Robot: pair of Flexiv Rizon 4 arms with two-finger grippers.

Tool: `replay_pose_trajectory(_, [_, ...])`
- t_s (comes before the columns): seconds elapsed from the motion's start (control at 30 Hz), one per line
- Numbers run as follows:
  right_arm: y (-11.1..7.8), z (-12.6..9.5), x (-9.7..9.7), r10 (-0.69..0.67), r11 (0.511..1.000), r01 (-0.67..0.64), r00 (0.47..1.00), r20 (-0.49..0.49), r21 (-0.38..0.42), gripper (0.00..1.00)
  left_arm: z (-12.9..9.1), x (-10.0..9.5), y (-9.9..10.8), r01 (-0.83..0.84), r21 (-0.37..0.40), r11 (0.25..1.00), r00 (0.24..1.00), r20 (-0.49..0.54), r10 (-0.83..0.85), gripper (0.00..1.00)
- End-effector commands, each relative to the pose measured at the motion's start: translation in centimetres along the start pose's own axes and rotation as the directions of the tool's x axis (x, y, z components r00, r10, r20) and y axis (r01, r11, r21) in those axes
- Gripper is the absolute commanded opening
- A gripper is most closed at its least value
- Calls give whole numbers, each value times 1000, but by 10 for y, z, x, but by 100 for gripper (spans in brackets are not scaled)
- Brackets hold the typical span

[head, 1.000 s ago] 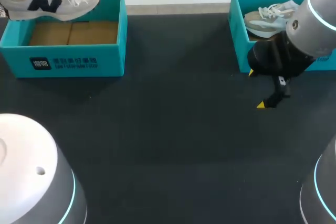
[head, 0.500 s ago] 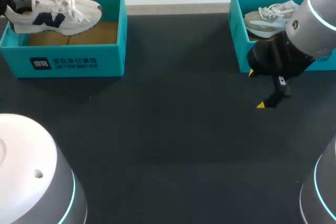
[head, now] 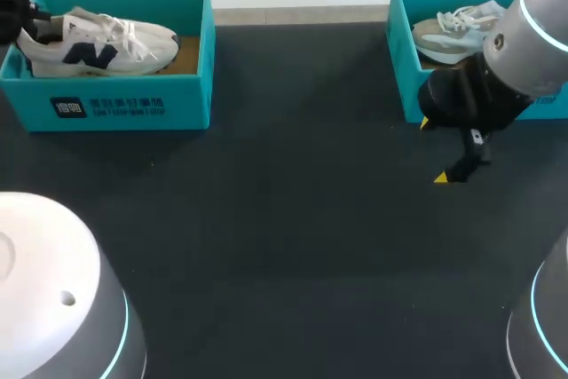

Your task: Take the shoe out of the shoebox, open the shoe tongue, remove and reinsert the insole, then place the shoe into the shoebox

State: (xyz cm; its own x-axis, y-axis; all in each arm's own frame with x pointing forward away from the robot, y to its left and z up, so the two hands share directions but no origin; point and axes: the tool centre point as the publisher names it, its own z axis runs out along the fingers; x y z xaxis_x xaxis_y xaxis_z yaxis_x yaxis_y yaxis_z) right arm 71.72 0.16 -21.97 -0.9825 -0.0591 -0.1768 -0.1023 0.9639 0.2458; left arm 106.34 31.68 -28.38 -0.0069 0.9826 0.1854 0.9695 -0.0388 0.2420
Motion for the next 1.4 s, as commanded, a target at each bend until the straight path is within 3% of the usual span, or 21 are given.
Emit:
replay_pose_trajectory(0.03, [1,1,0,0,1000,0,1000,1,2,100,13,-1,2,-9,24,1000,1000,-5,9,0])
replay_pose_trajectory(1.0, [1,1,0,0,1000,0,1000,1,2,100,80,-6,-18,-64,197,978,997,-18,69,1])
replay_pose_trajectory(1.07, [1,1,0,0,1000,0,1000,1,2,100,82,-6,-18,-73,200,977,997,-6,75,27])
replay_pose_trajectory(1.13, [1,1,0,0,1000,0,1000,1,2,100,82,-6,-17,-78,204,976,997,-2,80,32])
replay_pose_trajectory(1.17, [1,1,0,0,1000,0,1000,1,2,100,84,-6,-17,-77,208,975,997,1,78,40])
replay_pose_trajectory(1.4, [1,1,0,0,1000,0,1000,1,2,100,74,-6,-19,-73,217,974,997,32,68,50])
